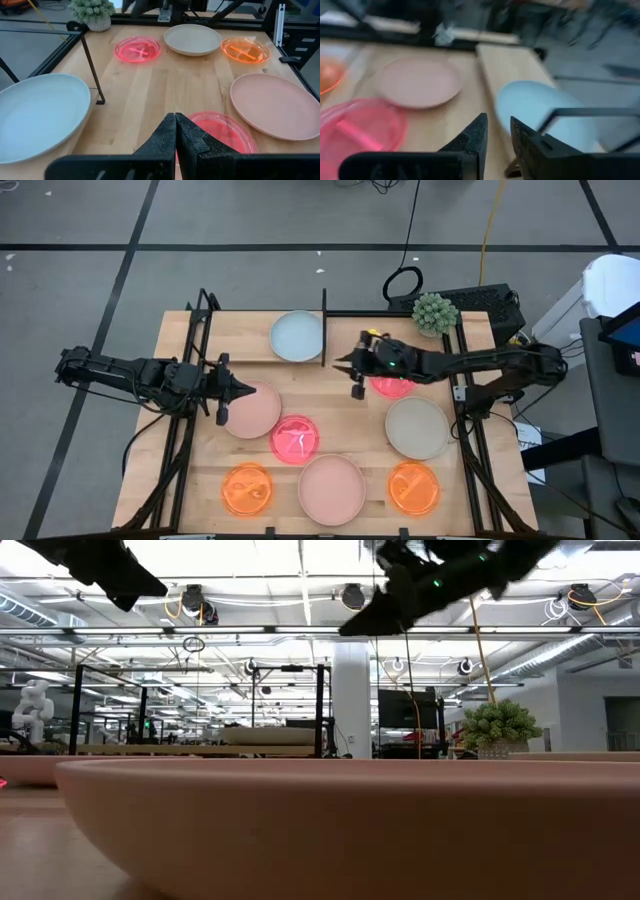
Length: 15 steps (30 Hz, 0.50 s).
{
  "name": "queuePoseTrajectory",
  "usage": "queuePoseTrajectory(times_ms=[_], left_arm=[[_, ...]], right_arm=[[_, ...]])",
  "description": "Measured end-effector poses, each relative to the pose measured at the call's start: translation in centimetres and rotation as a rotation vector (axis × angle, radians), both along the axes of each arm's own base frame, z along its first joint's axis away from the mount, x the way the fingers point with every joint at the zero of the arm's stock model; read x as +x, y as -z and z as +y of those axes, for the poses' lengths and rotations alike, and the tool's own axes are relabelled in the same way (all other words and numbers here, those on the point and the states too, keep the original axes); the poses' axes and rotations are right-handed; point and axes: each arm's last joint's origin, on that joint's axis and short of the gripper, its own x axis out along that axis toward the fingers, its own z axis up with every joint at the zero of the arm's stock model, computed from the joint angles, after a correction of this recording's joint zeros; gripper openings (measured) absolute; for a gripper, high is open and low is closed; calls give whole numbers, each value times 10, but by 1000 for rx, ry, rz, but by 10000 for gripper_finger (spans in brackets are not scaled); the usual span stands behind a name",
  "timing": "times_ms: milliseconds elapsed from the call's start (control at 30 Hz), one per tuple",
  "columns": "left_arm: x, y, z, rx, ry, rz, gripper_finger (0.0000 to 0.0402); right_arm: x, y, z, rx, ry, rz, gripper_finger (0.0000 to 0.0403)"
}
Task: Place and stack plates onto a shelf
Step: Put the bottom pink transparent plate on the shelf
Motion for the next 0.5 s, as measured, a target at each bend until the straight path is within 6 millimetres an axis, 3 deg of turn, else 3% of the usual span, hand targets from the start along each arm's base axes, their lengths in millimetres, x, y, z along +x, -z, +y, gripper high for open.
queuePoseTrajectory(times_ms=[167,333,500], left_arm=[[1,-2,0,8,5,-20,1],[4,-6,-1,42,22,-68,1],[12,-8,-2,76,36,-95,1]], right_arm=[[-15,27,-19,-13,122,-92,36],[-11,56,-45,24,215,10,4],[-7,73,-75,78,283,42,3]])
